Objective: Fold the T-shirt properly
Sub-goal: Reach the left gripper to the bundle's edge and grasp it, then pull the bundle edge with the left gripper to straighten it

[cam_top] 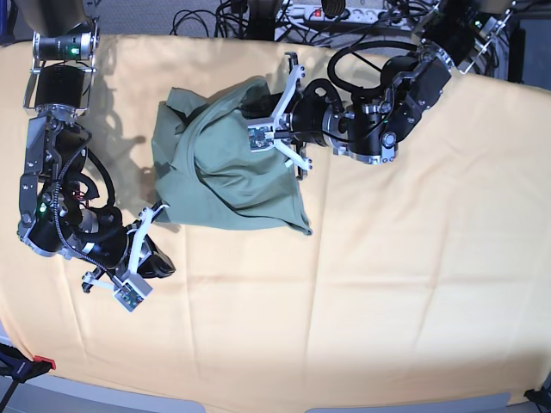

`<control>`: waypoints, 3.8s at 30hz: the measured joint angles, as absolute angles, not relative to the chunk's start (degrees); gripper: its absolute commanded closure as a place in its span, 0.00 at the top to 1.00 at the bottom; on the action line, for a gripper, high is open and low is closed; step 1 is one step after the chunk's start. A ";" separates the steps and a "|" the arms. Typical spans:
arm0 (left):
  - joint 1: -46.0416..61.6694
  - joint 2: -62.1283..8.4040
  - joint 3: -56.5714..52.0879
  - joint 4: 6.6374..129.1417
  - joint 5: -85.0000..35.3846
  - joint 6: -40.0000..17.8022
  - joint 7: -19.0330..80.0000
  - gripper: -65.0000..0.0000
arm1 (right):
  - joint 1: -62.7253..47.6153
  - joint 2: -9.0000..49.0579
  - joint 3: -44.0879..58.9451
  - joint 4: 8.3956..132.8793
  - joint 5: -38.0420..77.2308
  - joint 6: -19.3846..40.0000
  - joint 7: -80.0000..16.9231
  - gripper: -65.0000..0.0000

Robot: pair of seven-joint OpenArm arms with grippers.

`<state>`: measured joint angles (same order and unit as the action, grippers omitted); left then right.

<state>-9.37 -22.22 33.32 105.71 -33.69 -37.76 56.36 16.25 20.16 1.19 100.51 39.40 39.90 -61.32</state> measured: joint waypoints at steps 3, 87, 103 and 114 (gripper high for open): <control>-9.34 -22.20 33.32 105.71 -33.69 -37.76 56.51 0.09 | 16.25 20.16 1.19 100.51 39.40 39.90 -61.32 0.00; -8.40 -37.34 22.90 109.49 -49.06 -39.70 66.08 0.58 | 16.23 20.16 1.19 100.51 39.42 39.90 -60.71 0.00; -10.04 -36.93 20.75 110.96 -61.73 -39.70 61.28 0.00 | 16.14 20.27 1.19 95.98 36.62 39.90 -57.17 0.00; -6.96 -34.76 24.10 110.98 -71.81 -39.68 67.35 0.00 | 16.23 20.29 -3.88 84.68 35.99 39.90 -55.46 0.00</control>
